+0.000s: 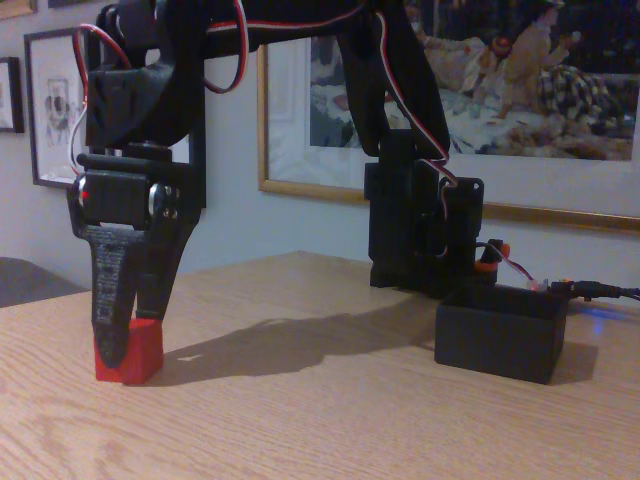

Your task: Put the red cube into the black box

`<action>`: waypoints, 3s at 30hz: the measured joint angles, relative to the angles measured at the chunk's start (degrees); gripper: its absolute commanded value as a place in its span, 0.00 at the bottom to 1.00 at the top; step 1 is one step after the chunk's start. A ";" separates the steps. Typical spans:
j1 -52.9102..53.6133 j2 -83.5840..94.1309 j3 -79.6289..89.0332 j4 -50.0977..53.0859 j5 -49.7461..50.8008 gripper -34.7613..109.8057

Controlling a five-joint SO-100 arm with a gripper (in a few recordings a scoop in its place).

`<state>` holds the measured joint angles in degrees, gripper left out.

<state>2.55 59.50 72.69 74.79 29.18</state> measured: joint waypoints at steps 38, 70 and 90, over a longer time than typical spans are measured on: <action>25.66 49.22 33.57 6.77 -9.58 0.23; 47.37 62.93 60.29 -5.36 -24.61 0.18; 50.10 59.41 61.26 -7.82 -28.56 0.29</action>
<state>52.65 118.92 133.95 66.97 0.62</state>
